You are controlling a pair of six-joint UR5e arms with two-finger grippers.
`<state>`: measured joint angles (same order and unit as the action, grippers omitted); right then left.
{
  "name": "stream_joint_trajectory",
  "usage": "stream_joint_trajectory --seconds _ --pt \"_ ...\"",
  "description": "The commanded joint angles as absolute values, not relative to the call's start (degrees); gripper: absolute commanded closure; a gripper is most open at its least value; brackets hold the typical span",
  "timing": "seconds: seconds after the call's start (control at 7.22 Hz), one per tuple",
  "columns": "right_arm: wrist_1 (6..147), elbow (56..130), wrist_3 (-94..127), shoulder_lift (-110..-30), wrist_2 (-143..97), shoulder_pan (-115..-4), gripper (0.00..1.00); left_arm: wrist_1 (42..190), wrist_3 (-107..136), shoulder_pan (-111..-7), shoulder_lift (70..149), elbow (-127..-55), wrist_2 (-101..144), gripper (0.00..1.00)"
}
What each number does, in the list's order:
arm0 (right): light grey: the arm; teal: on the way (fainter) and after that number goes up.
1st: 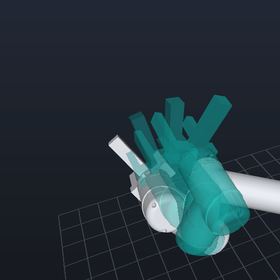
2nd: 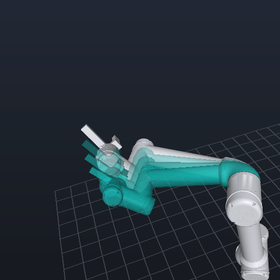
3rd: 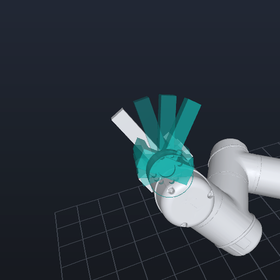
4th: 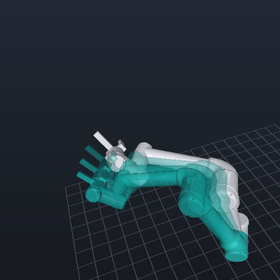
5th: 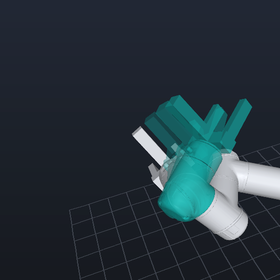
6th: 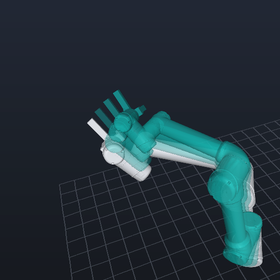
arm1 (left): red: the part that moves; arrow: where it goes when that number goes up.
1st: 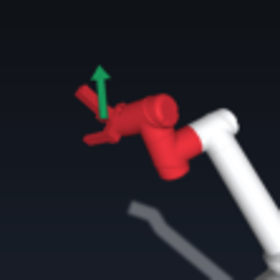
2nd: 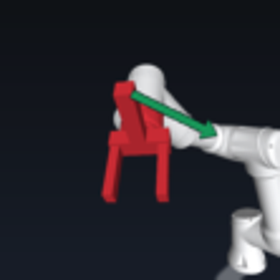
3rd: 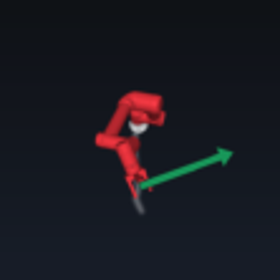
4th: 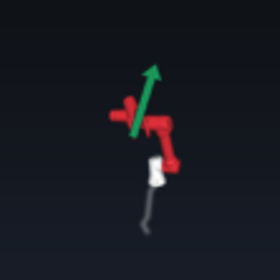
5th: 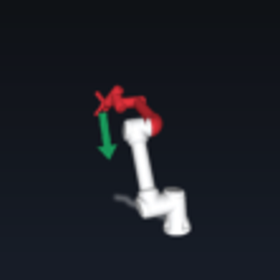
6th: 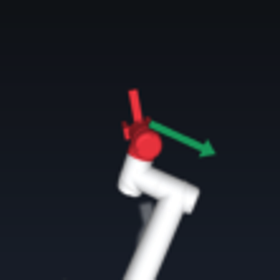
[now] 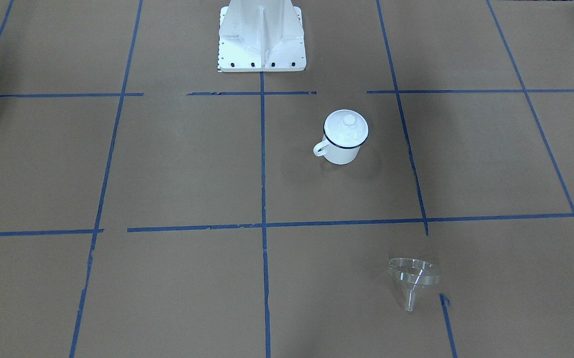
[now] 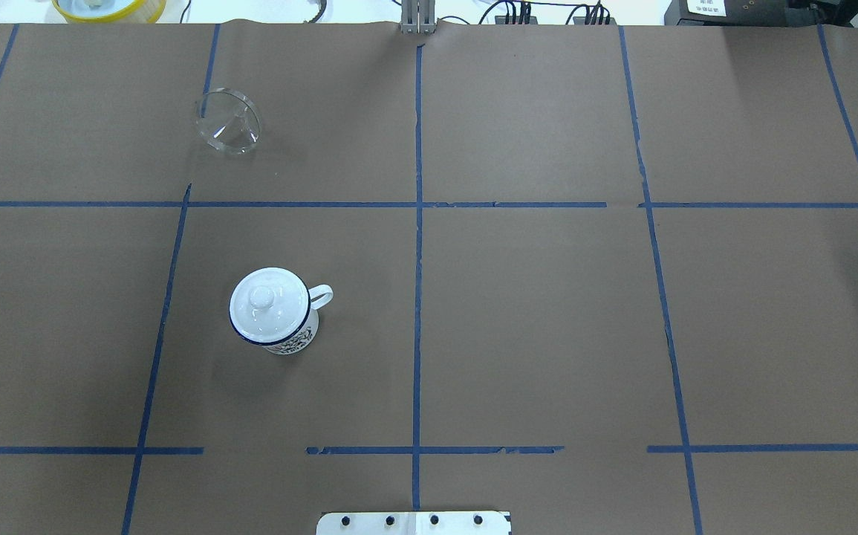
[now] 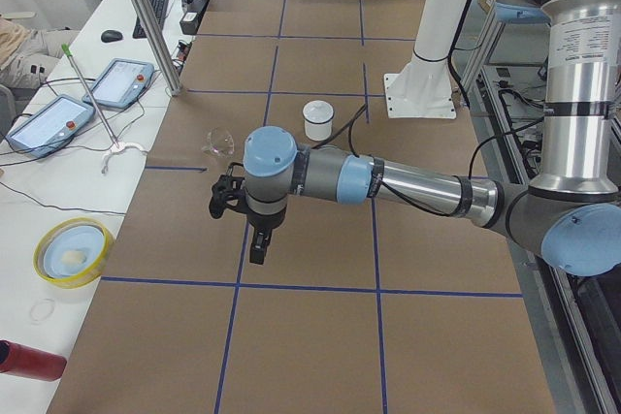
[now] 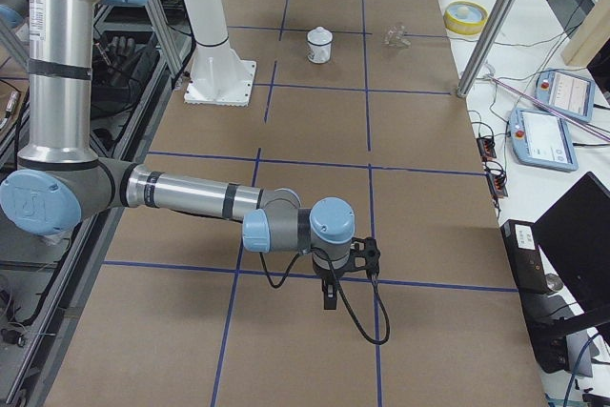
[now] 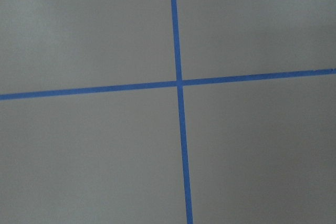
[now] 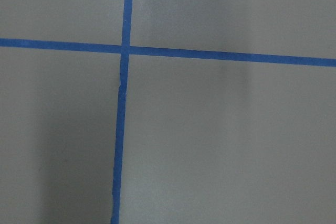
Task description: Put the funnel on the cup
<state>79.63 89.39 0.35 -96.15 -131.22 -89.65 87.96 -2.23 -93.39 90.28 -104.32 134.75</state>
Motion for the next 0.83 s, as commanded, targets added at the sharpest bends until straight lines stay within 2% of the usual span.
stream_joint_trajectory --seconds 0.0,0.28,0.55,0.69 --pt "79.63 89.38 0.35 -96.15 -131.22 -89.65 0.00 94.61 3.90 -93.43 95.78 -102.93 134.82 0.00" --pt "79.63 89.38 0.44 -96.15 -131.22 -89.65 0.00 107.34 6.50 -91.08 94.67 -101.52 135.18 0.00" --pt "79.63 89.38 0.35 -96.15 -131.22 -89.65 0.00 109.51 25.89 -76.54 95.61 -103.87 134.30 0.00" --pt "79.63 89.38 0.35 -96.15 -131.22 -89.65 0.00 109.34 39.33 -70.03 95.89 -107.89 130.21 0.00"
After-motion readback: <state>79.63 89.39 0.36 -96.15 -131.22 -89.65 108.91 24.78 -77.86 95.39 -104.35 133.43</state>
